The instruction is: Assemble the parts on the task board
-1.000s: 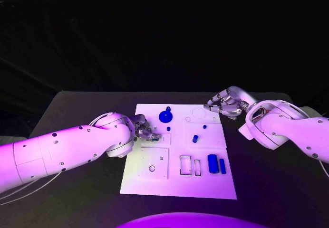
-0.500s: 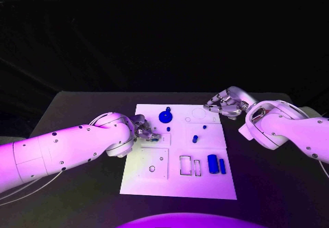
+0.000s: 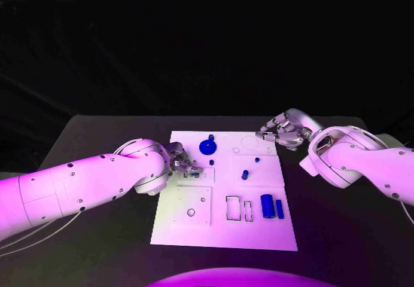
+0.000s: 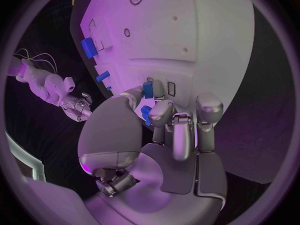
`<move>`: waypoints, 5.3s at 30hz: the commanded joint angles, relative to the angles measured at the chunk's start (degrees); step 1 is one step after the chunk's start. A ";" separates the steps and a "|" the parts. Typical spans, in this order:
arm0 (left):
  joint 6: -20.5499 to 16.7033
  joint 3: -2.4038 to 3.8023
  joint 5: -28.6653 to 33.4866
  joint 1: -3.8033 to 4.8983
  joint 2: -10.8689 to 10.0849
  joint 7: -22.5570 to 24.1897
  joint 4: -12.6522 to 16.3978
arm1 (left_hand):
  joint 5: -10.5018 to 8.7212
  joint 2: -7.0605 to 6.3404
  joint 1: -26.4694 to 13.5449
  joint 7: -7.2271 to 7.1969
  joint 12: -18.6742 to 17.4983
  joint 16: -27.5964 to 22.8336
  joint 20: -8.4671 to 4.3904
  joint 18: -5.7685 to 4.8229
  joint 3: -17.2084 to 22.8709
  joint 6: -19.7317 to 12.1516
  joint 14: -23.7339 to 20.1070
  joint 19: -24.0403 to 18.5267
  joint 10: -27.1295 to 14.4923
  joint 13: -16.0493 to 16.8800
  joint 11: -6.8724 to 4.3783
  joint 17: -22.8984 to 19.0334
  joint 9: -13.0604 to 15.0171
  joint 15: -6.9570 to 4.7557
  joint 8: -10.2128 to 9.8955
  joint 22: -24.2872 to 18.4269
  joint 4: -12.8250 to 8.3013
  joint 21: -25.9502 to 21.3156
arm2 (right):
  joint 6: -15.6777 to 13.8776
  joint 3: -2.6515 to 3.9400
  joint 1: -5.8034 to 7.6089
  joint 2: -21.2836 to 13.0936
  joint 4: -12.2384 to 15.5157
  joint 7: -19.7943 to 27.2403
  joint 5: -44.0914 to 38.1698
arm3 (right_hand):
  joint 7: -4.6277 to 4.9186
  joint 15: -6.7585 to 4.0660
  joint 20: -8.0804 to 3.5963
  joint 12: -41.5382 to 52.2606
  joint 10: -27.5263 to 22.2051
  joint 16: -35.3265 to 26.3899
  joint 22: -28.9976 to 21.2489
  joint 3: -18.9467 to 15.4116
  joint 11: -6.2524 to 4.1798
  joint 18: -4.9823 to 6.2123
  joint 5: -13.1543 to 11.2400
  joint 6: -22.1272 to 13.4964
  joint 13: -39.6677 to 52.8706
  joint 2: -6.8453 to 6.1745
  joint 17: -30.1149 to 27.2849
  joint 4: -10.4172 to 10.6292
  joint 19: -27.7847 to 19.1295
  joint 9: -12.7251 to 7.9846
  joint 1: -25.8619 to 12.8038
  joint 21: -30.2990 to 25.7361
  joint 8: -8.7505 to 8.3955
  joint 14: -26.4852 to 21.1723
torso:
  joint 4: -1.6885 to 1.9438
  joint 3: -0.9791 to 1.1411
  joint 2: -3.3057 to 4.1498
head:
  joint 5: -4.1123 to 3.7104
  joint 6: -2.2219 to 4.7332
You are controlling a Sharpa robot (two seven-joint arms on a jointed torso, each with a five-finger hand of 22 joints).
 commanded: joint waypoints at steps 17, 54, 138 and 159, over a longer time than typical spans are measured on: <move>8.25 -0.06 2.58 2.27 1.06 -1.40 -1.96 | 0.13 1.79 5.93 0.26 -1.13 -0.35 0.29 -0.11 -4.01 -0.60 5.66 -0.93 -1.05 -0.59 0.13 13.65 -0.03 -0.16 -0.01 -1.07 -0.09 -0.99 | 0.24 0.00 -0.08 0.21 -0.04 0.39 -0.31 | -0.16 -0.42 0.01 0.22 0.22 -0.26 0.07 -0.25 -0.32 1.12 0.32 0.17 1.29 0.34 0.09 0.00 0.27 0.09 0.02 -0.06 0.35 2.56 | 0.01 0.00 0.00 | -0.09 -0.25; 0.61 -0.10 6.12 2.40 0.58 1.14 -0.08 | 0.24 4.57 16.94 1.10 -5.28 -0.90 0.83 0.09 8.68 -2.57 5.37 -1.57 -2.14 -5.08 0.72 12.45 1.63 0.36 -0.31 -2.11 -3.26 -1.75 | 0.25 0.00 -0.18 0.32 -0.22 0.47 -0.31 | -0.18 -0.44 0.00 0.31 0.30 -0.26 0.11 -0.35 -0.33 1.11 0.41 0.21 1.35 0.44 0.15 0.00 0.36 0.12 0.11 -0.07 0.40 2.59 | 0.05 -0.01 -0.03 | 0.09 -0.41; 4.23 -1.09 0.24 1.37 0.83 -0.43 0.22 | -0.23 1.86 13.39 0.07 -2.84 -0.21 0.67 -0.14 6.95 -1.63 5.74 -0.89 -0.31 -2.76 0.01 13.93 3.05 -0.11 2.64 -0.77 -3.12 -1.05 | 0.11 0.00 -0.30 0.22 -0.12 0.67 -0.29 | -0.21 -0.46 -0.02 0.18 0.19 -0.29 -0.02 -0.44 -0.35 1.14 0.47 0.29 1.19 0.55 0.13 0.03 0.34 0.16 0.11 -0.29 0.47 2.60 | 0.05 -0.04 -0.01 | 0.57 -1.39; 3.70 -1.07 0.37 1.38 1.28 -0.74 0.03 | -0.08 2.69 7.81 -0.27 -2.30 -0.08 0.24 -0.30 -0.83 -0.85 5.81 -0.41 -0.05 -2.24 -0.26 14.21 2.15 -0.36 3.02 0.18 0.10 -0.54 | -0.03 0.00 -0.30 0.26 -0.15 0.69 -0.24 | -0.21 -0.46 -0.02 0.10 0.11 -0.36 -0.07 -0.48 -0.35 1.16 0.47 0.28 1.10 0.55 0.03 0.04 0.32 0.16 0.10 -0.37 0.47 2.58 | 0.01 0.01 -0.02 | 0.54 -1.55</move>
